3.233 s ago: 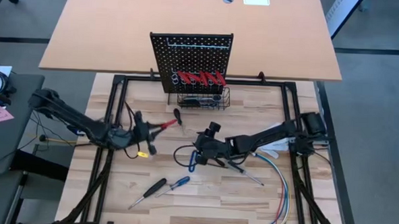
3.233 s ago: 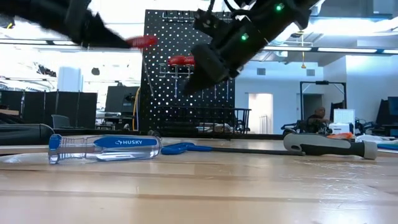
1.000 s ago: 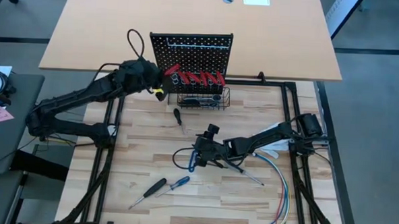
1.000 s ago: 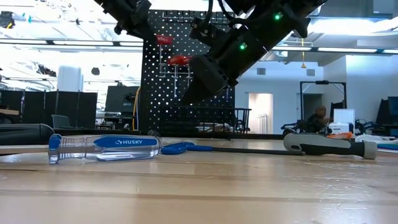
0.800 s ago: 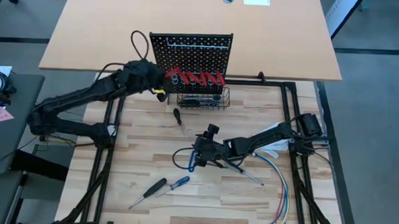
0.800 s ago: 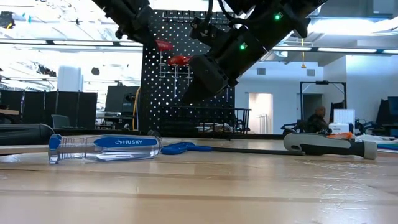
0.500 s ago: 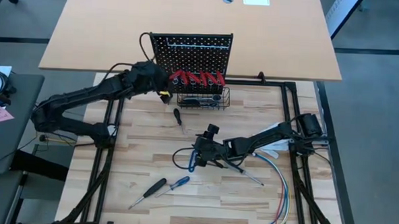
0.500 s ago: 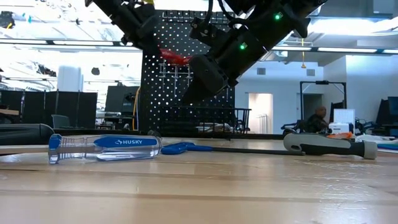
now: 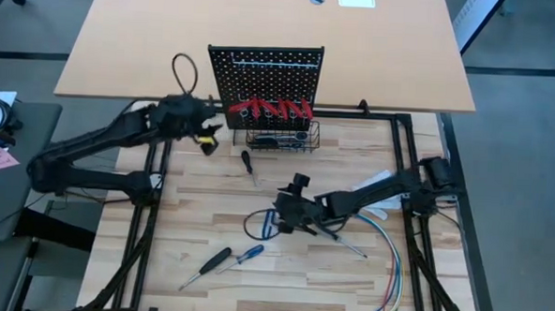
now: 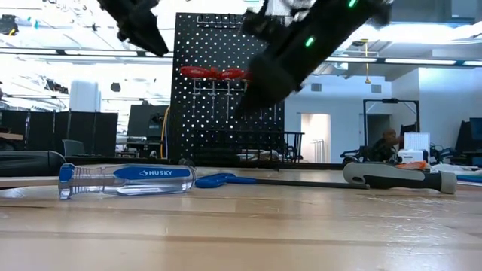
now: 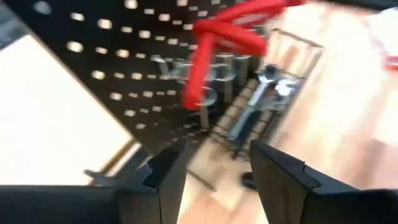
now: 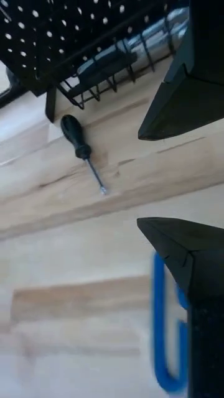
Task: Hang tools onto peg board
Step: Hang the gray screwdriver on the pegboard
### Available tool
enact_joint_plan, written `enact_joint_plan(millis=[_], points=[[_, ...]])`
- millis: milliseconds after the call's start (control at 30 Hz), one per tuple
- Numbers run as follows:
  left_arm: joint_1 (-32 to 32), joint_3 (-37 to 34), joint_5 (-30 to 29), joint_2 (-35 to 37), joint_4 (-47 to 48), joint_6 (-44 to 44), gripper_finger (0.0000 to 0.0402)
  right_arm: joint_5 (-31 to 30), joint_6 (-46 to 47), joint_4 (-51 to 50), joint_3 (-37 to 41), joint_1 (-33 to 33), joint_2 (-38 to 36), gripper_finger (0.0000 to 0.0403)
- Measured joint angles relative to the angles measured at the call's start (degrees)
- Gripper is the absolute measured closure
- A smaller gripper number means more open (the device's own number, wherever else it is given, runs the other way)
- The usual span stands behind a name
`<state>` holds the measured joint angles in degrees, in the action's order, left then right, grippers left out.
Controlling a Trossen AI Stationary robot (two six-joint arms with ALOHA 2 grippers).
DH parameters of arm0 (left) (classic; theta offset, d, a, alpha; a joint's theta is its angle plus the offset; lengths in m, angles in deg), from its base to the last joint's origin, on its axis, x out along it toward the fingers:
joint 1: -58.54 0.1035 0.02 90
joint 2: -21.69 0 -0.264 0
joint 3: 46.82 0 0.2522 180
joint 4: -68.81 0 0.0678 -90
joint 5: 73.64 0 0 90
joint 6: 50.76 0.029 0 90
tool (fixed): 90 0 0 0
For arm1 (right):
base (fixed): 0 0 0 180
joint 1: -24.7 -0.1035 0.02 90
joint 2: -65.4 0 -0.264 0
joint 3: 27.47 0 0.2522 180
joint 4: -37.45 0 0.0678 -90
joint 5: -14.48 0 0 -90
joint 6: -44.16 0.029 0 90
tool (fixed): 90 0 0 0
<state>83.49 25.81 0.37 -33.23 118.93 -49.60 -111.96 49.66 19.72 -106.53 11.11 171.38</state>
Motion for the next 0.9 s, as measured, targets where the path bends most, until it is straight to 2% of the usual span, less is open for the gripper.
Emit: enact_joint_plan(millis=[200, 367, 500, 600, 767, 900], points=[[-11.43, -9.74, 0.92, 5.35, -5.58, -4.15, 0.0239, 0.57, 3.47, -10.70, 1.00, -4.70, -6.11, 0.0184], [-21.46, -21.80, 0.85, 7.56, -17.42, -6.05, 0.0240, 9.53, 12.23, -10.52, 8.31, -7.69, -11.59, 0.0184], [-27.98, -30.44, 0.75, 7.56, -28.27, -6.23, 0.0240, 11.06, 21.98, -12.21, 13.89, -10.35, -16.16, 0.0185], [-31.53, -35.68, 0.64, 6.36, -36.22, -7.19, 0.0240, 11.69, 31.04, -19.32, 14.61, -12.93, -20.06, 0.0184], [-34.89, -41.50, -0.12, 3.81, -47.39, -9.02, 0.0240, 16.68, 45.75, -30.48, 14.71, -16.86, -23.15, 0.0184], [-35.90, -43.71, -1.78, 1.34, -52.13, -9.69, 0.0240, 16.82, 46.88, -31.58, 14.71, -19.23, -19.99, 0.0184]])
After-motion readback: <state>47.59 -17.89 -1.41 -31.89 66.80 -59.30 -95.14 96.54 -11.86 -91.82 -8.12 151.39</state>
